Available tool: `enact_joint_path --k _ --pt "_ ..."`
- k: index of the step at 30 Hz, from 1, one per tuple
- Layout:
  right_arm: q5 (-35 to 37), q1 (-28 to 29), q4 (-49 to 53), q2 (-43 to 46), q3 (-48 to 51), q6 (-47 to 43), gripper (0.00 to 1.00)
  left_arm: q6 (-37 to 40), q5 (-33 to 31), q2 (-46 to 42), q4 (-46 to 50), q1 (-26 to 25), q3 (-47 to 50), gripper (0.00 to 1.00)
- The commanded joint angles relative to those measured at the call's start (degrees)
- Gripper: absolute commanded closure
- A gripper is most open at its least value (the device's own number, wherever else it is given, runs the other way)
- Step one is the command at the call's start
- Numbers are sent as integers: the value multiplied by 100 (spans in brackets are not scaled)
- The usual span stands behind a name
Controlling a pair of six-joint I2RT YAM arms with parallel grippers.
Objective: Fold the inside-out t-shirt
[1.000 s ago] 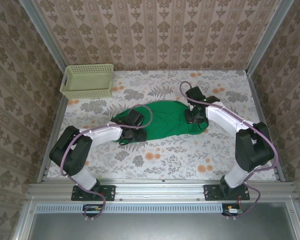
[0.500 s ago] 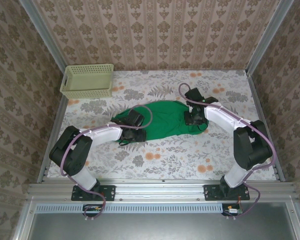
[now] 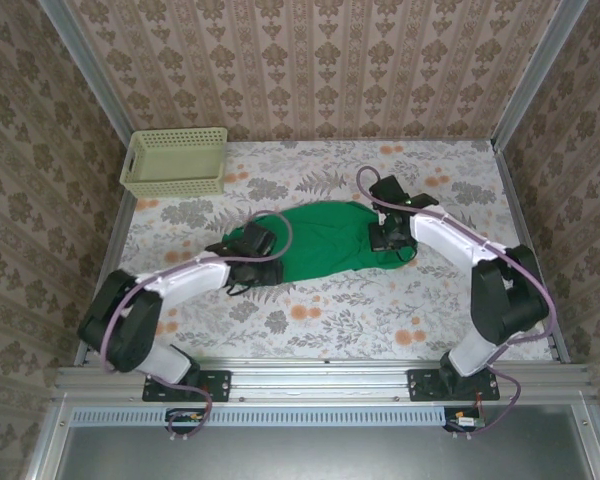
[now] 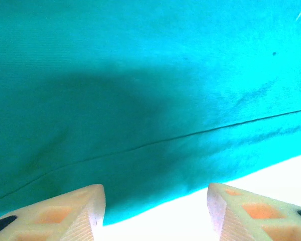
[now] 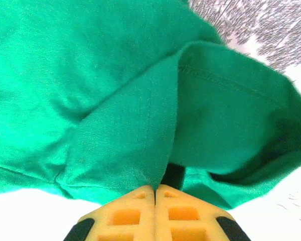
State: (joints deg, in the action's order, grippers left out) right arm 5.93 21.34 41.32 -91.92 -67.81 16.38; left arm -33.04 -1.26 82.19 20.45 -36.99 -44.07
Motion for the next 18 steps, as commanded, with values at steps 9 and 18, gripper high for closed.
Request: enact_joint_path --k 9,18 --pt "1168 621 717 957 -736 -272 100 -106 -385 -1651 1361 1838 635 31" --pt "1312 652 742 948 -728 -215 100 -124 624 -1387 695 2216 916 34"
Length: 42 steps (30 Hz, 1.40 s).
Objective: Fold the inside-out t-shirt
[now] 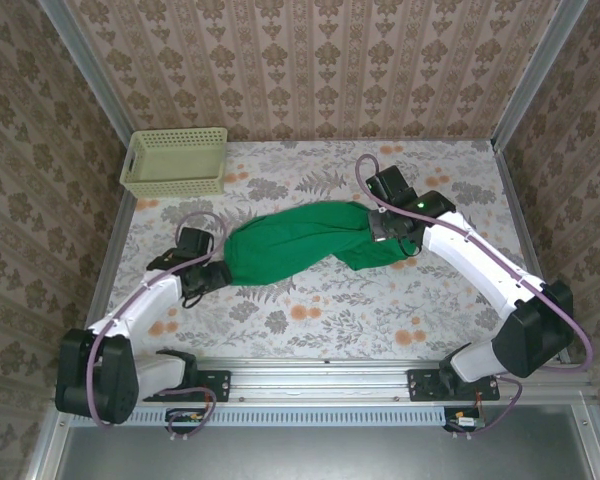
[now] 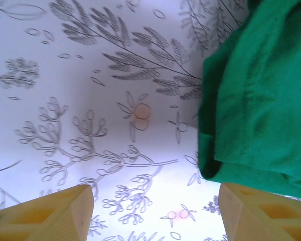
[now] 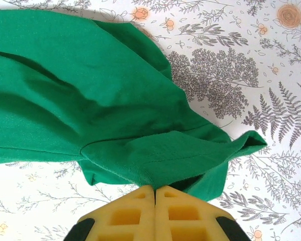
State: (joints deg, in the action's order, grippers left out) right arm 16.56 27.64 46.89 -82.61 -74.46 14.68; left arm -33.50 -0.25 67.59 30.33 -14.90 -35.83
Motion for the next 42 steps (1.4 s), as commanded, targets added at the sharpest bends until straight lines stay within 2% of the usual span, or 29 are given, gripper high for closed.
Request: enact_joint_path --k 1,5,8,12,14,16,21,25,32,38,42 --pt "237 22 168 25 -16 -31 100 -92 682 94 -460 -20 122 34" --pt "226 28 111 61 136 33 100 -44 935 237 -895 -316 49 35" --pt "224 30 83 108 220 70 100 -21 765 601 -961 -494 -156 36" --pt "446 22 150 226 291 182 100 -59 692 1223 -1071 -477 -387 46" --pt "542 14 180 252 313 210 100 -53 693 1483 -1069 -469 -525 55" --pt "613 14 211 472 315 223 100 -37 710 1564 -1063 -467 -634 68" --pt "859 14 274 960 342 259 100 156 520 1125 -652 -481 -984 100" --pt "819 14 382 1444 147 146 100 371 329 448 -131 -505 -1292 100" --pt "747 14 771 2131 -521 -25 100 540 380 -860 709 -711 -2124 100" --pt "283 20 1075 2478 -1196 -147 100 654 454 -1522 1362 -1027 -3213 100" --pt "-80 22 1532 2668 -2039 -300 100 733 704 -1950 1582 -1077 -4009 100"
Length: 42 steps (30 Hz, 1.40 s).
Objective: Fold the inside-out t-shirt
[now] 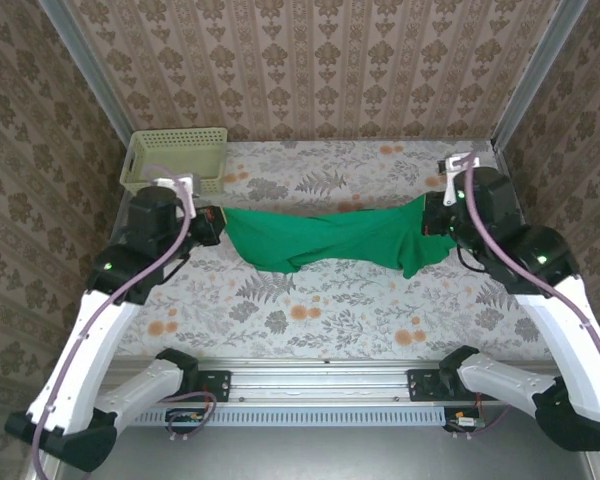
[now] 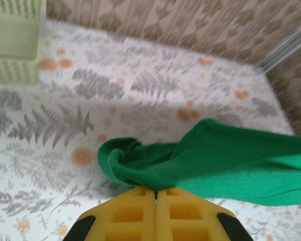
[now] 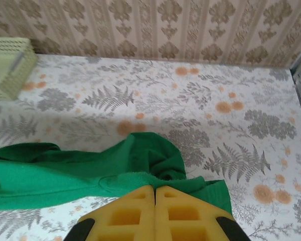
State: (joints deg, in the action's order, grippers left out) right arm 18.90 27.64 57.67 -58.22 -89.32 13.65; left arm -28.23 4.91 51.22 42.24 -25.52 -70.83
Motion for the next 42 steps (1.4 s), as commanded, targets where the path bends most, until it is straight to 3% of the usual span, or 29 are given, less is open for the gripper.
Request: enact_joint_path --k 1,5,9,13,18,22,27,32,34,36,38,42 --pt "-342 22 603 249 -843 -217 100 223 286 -447 384 -200 -704 100" --pt "-463 22 1124 173 -2047 -296 100 267 620 -921 90 -340 -1219 100" --pt "-412 22 1167 -80 -2797 -448 100 463 265 -744 292 -340 -1555 100" --pt "-120 22 911 -580 -2986 -636 100 513 -427 -178 401 -340 -1515 100" --pt "753 -2 667 -1735 -2958 -919 100 555 -1662 1087 720 -161 -1523 100" --pt "664 -297 333 -2827 -2615 -1039 100 400 -1110 2200 347 549 -1093 100" --pt "182 -661 -85 -4406 -2476 -1038 100 314 -536 3878 -141 756 -1129 100" --pt "575 -1080 722 -6491 -4128 -460 56 299 -757 5774 391 958 -2448 67" --pt "332 -1274 1260 -6856 -4595 -139 51 265 -1185 6298 1253 974 -3140 51" --pt "284 -1259 1042 -6534 -3925 -119 48 369 -1513 6244 1530 850 -3134 44" --pt "155 -1144 336 -5726 -2559 -138 43 355 -1725 5618 1247 612 -2321 37" --pt "-668 -1099 -618 -4207 -242 283 39 -3 -1542 4082 711 137 -539 32"
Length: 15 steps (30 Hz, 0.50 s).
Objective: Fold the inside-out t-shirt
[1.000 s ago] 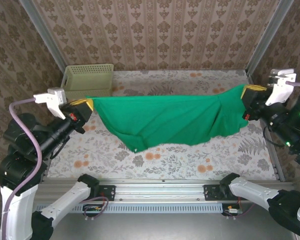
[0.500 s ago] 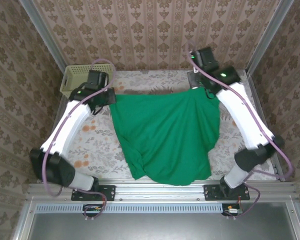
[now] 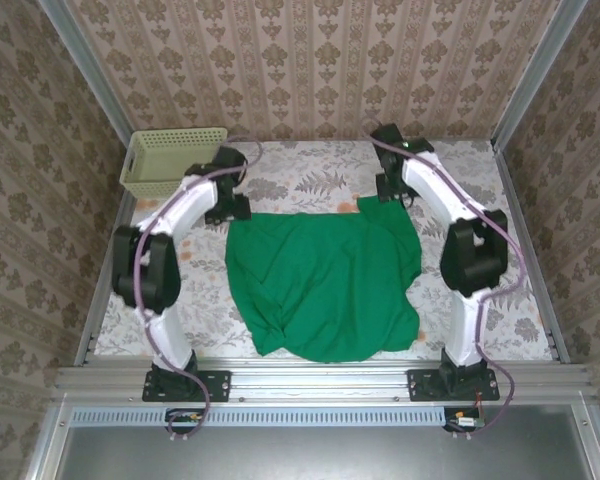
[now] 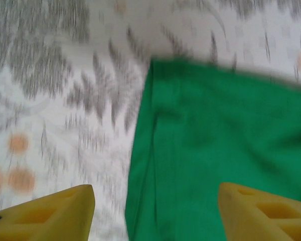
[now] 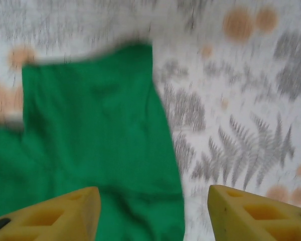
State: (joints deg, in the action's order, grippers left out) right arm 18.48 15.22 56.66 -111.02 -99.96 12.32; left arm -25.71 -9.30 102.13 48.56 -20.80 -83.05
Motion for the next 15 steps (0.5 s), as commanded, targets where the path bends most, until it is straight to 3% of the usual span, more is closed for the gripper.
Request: enact_joint_path --k 1,7,11,15 --pt "-792 176 -695 1408 1352 526 39 -407 -7 -1354 -36 -473 1121 32" --pt "-1214 617 -1066 2615 3394 1278 38 -1333 765 -2327 -972 -1436 3042 36" --pt "-1648 739 -1431 2709 4307 1857 37 -1661 1130 -1891 -1830 -1664 3564 41" --pt "-2366 500 -2110 2162 4668 2162 42 -1585 997 -1209 -2120 -1657 3282 45"
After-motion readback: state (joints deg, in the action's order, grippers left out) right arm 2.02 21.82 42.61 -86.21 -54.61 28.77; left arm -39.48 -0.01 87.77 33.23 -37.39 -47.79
